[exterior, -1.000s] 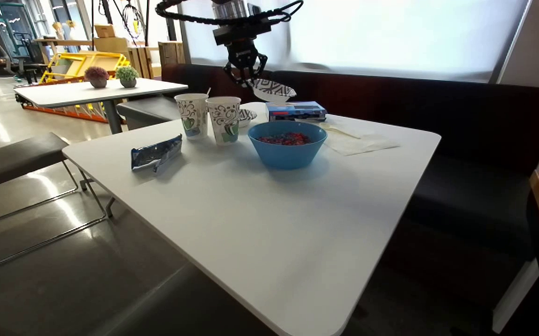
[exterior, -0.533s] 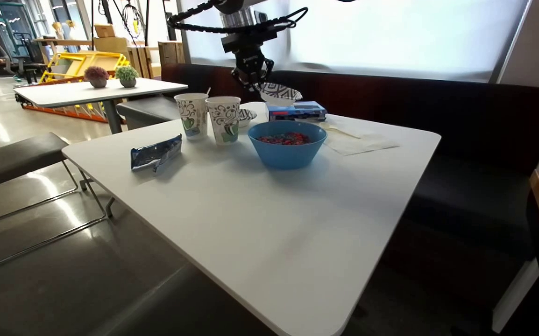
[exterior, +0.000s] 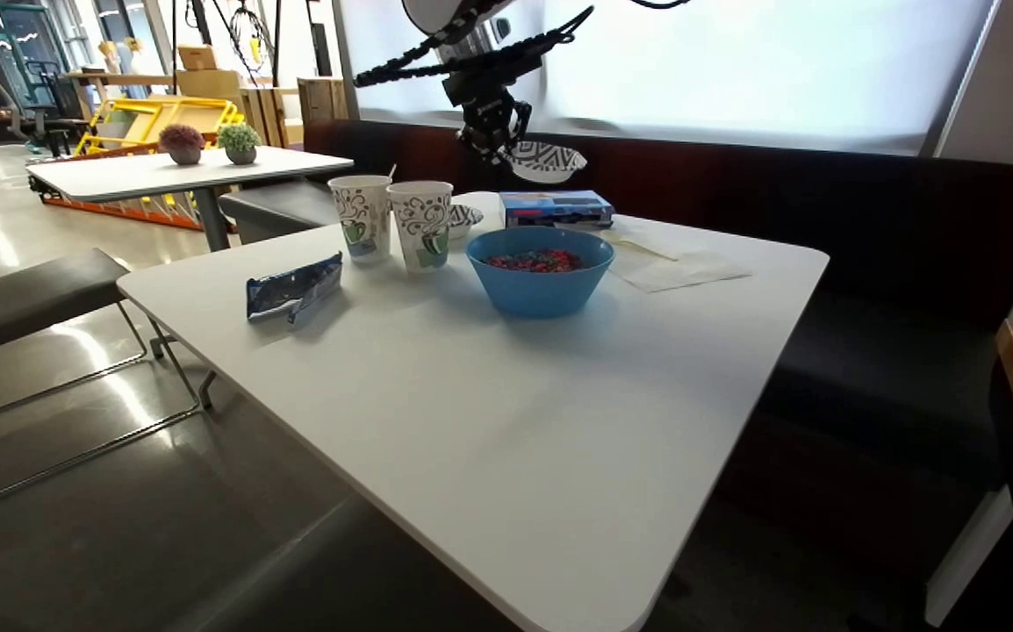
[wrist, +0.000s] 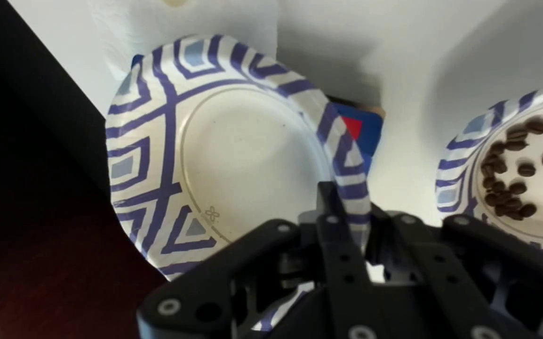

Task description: Put the left bowl on the blue box

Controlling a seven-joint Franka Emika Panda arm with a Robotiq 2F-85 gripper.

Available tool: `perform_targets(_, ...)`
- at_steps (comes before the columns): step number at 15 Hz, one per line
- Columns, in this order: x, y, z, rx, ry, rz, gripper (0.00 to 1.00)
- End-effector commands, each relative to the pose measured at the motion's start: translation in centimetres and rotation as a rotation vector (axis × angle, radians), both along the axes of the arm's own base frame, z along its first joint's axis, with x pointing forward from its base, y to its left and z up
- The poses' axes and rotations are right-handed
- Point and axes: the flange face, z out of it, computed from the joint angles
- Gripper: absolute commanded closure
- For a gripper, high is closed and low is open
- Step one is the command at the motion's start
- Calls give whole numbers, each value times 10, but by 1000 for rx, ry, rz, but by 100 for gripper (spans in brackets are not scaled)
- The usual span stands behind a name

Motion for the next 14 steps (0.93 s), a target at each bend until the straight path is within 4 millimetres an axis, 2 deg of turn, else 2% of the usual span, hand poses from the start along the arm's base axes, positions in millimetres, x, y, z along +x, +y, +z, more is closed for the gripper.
perform_targets(1,5,-10,-23,-46,15,94,98)
perform_targets(7,2,-23,-50,-43,104,224,98)
perform_targets(8,0,-26,-50,-41,117,231,68)
perform_targets(10,-2,-28,-42,-21,141,241,61)
perform_targets(12,-6,-24,-23,5,173,246,45)
perform_targets(14,-10,-17,8,52,196,243,30)
